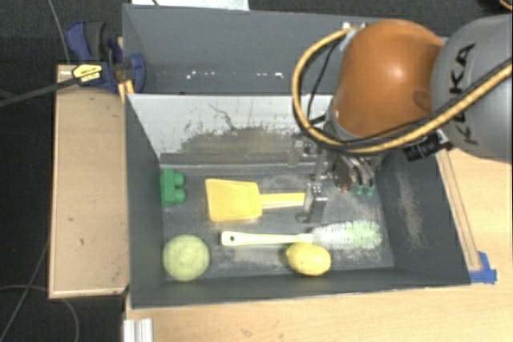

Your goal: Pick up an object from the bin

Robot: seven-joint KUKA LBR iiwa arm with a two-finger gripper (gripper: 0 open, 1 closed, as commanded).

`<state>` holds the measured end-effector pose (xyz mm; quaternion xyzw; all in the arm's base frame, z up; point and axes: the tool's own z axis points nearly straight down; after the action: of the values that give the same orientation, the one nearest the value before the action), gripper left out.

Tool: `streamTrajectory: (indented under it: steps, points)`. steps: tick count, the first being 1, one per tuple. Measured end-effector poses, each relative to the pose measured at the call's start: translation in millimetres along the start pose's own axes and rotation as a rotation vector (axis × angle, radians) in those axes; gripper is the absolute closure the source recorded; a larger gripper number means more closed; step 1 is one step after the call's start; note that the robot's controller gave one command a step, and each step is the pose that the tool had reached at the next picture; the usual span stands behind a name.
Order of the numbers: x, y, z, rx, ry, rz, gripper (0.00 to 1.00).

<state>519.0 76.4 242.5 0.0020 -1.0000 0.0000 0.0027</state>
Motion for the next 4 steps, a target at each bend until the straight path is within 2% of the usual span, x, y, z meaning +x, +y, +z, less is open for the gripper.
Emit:
streamTrajectory:
  steps: [1,2,3,4]
  points:
    - [-1.6,-0.5,-4.0,-0.001,-0.008,0.004,0.00]
    - [-29.3,-19.4,126.1,-0.001,-0.013,-0.129,0.00]
    - [-38.2,-21.5,171.8,-0.003,-0.021,-0.134,0.00]
    - [-26.0,-5.4,171.5,-0.001,-0.011,-0.283,0.00]
